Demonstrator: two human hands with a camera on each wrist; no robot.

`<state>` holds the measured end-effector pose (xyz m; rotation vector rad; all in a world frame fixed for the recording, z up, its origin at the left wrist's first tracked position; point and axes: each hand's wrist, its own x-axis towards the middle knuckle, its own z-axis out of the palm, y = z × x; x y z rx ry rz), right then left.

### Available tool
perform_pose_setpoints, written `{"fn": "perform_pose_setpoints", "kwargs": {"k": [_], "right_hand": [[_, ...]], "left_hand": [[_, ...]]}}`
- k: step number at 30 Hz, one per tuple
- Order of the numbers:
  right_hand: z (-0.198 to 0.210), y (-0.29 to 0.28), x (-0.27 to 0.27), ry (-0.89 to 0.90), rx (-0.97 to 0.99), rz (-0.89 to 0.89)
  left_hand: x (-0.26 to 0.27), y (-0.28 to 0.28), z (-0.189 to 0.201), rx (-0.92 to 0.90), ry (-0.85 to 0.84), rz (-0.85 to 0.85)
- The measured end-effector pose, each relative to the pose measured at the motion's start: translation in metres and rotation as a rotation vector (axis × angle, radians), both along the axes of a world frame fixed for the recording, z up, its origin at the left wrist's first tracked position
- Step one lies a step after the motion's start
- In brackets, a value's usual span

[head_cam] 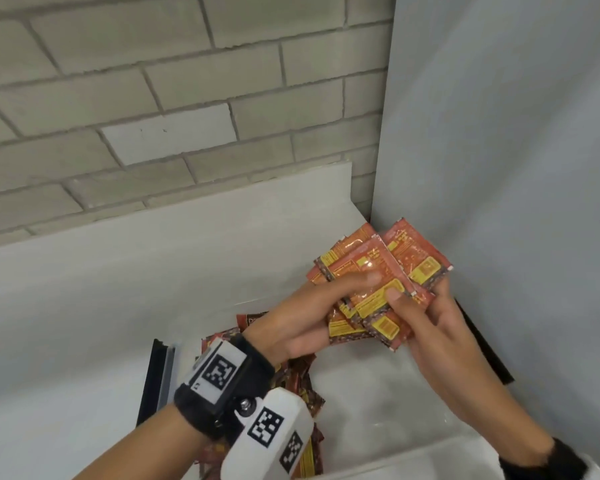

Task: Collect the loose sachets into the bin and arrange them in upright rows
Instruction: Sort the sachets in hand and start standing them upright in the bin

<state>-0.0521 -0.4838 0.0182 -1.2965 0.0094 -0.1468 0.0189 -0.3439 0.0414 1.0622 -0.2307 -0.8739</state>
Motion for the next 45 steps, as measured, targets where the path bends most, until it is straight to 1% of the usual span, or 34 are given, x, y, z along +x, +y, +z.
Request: {"fn": "perform_pose_setpoints", "kwargs": {"k": [3, 6, 11, 16, 19, 22, 25, 28, 31, 33, 37, 40, 45], "right_hand": [[-0.002, -0.004, -0.003, 0.022, -0.191, -0.069], [-0.009, -0.009, -0.003, -0.021, -0.353, -0.170], [-0.012, -0.010, -0.004, -0.086, -0.520, -0.111], [-0.019, -0.018, -0.001, -0.090, -0.483, -0.247], [-0.023, -0.019, 0.000, -0.069, -0.364, -0.254], [-0.023, -0.020, -0.003, -0.071, -0.336, -0.253], [-0.021, -0.021, -0.004, -0.099, -0.281, -0.283], [-0.020, -0.022, -0.004, -0.127, -0.216, -0.361], [-0.021, -0.025, -0.004, -0.140, -0.196, -0.427], [-0.020, -0.025, -0.005, -0.139, -0.190, -0.408], [-0.017, -0.020, -0.007, -0.091, -0.237, -0.245], [-0.022, -0.017, -0.006, -0.038, -0.304, -0.151], [-0.025, -0.014, -0.003, -0.003, -0.363, -0.118]], "left_hand": [[0.003, 0.005, -0.007, 0.007, 0.025, -0.011], [0.002, 0.009, -0.013, 0.059, 0.028, -0.049], [0.004, 0.014, -0.018, 0.061, 0.022, -0.080], [0.004, 0.016, -0.023, 0.052, 0.007, -0.126], [0.006, 0.017, -0.023, 0.088, -0.030, -0.136], [0.009, 0.019, -0.024, 0.114, -0.037, -0.159], [0.012, 0.021, -0.026, 0.114, -0.038, -0.118], [0.014, 0.023, -0.026, 0.122, -0.028, -0.035], [0.015, 0.025, -0.027, 0.127, -0.048, 0.018], [0.014, 0.025, -0.026, 0.129, -0.074, 0.024], [0.012, 0.022, -0.024, 0.134, -0.077, 0.048], [0.006, 0.018, -0.023, 0.122, -0.071, 0.027], [0.000, 0.013, -0.022, 0.125, -0.037, 0.002]]}}
